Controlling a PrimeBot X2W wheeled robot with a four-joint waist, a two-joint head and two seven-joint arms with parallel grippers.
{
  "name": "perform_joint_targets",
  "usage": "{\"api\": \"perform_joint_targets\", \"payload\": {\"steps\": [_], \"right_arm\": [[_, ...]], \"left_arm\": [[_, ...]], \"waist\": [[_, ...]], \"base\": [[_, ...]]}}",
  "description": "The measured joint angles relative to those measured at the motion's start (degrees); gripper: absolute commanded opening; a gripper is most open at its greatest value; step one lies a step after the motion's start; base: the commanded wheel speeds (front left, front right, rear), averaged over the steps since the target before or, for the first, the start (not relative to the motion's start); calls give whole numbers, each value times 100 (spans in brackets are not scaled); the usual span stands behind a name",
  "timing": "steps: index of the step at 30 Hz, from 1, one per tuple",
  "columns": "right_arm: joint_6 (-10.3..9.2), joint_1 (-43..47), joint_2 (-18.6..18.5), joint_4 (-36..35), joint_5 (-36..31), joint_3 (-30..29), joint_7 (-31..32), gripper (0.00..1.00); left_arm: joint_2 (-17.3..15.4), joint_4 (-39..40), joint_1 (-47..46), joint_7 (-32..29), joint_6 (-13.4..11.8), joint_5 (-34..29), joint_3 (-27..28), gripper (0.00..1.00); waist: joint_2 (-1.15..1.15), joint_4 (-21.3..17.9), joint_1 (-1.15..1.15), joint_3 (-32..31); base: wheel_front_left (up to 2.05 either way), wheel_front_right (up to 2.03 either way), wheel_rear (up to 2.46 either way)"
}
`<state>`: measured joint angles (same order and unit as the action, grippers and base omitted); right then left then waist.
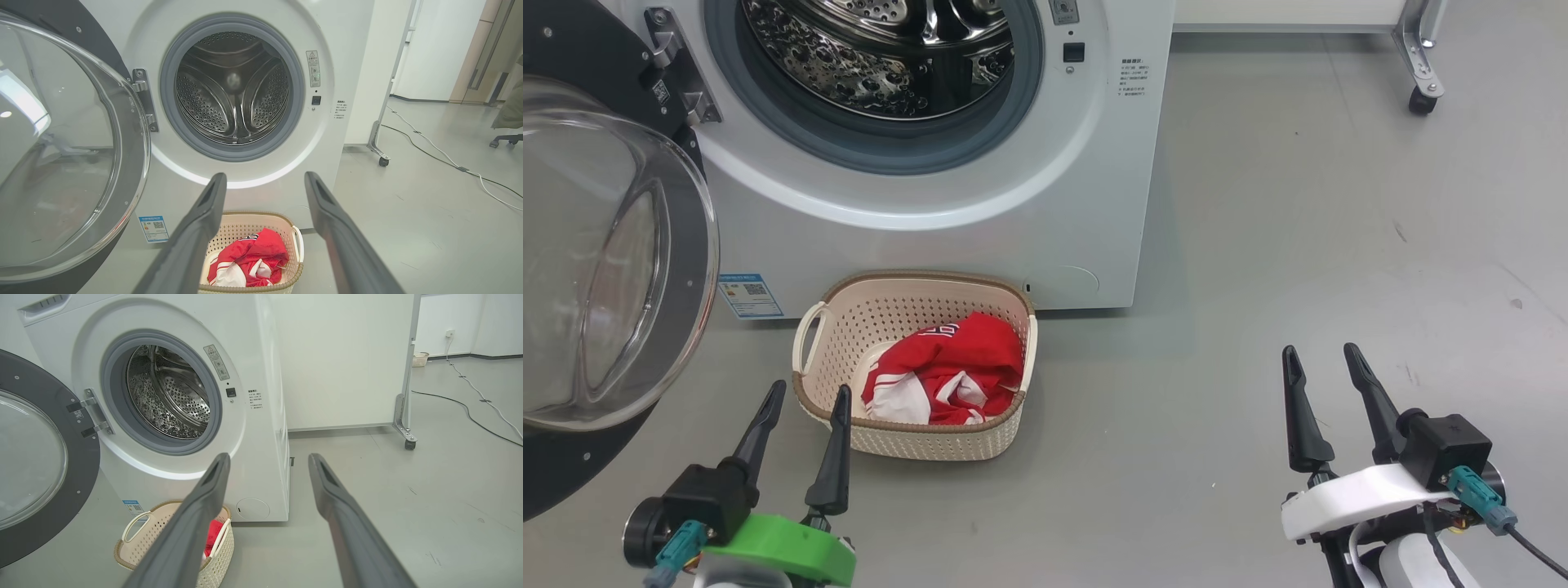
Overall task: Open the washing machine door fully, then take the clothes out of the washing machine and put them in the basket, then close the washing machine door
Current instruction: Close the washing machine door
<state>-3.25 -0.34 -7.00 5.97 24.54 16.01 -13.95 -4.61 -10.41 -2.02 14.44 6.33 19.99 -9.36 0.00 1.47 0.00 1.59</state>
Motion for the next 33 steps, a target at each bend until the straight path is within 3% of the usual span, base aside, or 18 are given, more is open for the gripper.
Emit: {"api": "perform_joint_targets", "payload": {"steps": [17,28,33], "right_arm": [[-42,0,-4,-8,14,-46,0,100],[-34,49,-43,-103,12,40,0,100],[73,46,-64,-127,-5,163,37,100]], "left_arm": [[2,-16,-1,0,1,-34,-124,100],[15,-18,-9,0,0,-34,-168,100],[25,8,-10,0,-34,-34,-101,100]], "waist": [[0,77,0,16],[0,578,0,87],[0,921,0,130]], "base": [[0,0,0],[0,0,0],[0,0,0]]}}
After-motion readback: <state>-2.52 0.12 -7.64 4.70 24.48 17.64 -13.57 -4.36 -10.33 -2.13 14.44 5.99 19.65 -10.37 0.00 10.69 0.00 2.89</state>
